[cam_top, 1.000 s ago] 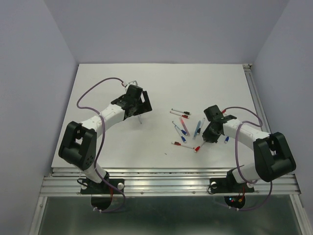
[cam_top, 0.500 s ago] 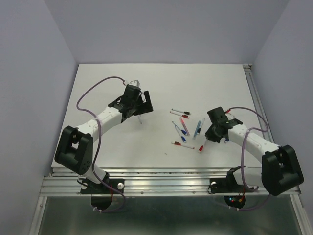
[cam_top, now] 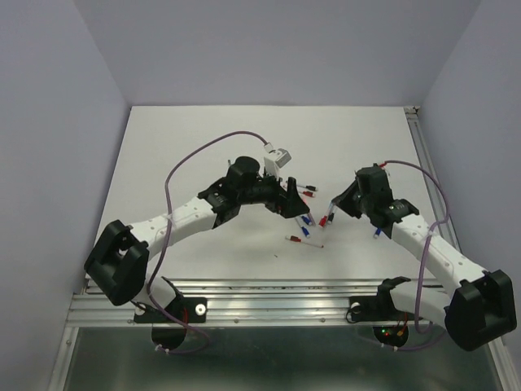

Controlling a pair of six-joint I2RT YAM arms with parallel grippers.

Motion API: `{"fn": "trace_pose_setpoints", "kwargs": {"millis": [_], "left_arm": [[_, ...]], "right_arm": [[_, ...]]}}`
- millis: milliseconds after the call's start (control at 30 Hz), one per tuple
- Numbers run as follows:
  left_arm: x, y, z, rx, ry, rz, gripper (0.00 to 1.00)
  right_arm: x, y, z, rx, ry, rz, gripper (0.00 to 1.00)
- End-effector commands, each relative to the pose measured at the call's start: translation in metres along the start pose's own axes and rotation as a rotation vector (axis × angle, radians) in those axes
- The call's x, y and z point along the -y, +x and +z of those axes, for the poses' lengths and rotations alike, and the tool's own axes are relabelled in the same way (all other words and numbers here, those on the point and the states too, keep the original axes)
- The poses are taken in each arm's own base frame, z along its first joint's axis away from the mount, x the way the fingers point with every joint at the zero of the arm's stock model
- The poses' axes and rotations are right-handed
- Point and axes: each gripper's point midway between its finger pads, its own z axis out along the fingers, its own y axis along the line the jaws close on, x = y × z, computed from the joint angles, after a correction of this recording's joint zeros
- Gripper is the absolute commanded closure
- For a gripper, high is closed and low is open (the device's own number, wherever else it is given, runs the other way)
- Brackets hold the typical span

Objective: Open the pen caps

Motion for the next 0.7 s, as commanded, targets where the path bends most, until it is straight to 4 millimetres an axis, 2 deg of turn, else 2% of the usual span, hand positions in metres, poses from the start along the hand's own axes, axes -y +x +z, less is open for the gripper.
{"fn": "trace_pose_setpoints", "kwargs": {"millis": [0,167,333,433,533,667], "left_arm": [[0.039,-0.016,0.014,0.029,0.160,0.075,0.01],[0.036,-0.007,0.035,-0.032,0.161,0.056,0.01],[0.030,0.000,0.046,-0.060,0.131,0.060,0.01],[0.030,0.002,0.050,-0.073,0.133,0.057,0.07],[0.029,0.002,0.052,-0.074,0.131,0.063,0.20],[0.029,0.002,0.052,-0.074,0.129,0.074,0.46]], "right_arm": [[-0.077,-0.032,-0.022,0.061,-0.277,0.047,0.99],[-0.095,-0.034,-0.031,0.043,-0.350,0.058,0.99],[-0.111,-0.033,-0.040,0.020,-0.429,0.074,0.99],[-0.117,-0.029,-0.041,-0.009,-0.455,0.078,0.99],[-0.121,-0.029,-0.042,-0.017,-0.473,0.082,0.99],[-0.122,-0.032,-0.043,-0.003,-0.473,0.089,0.99]]}}
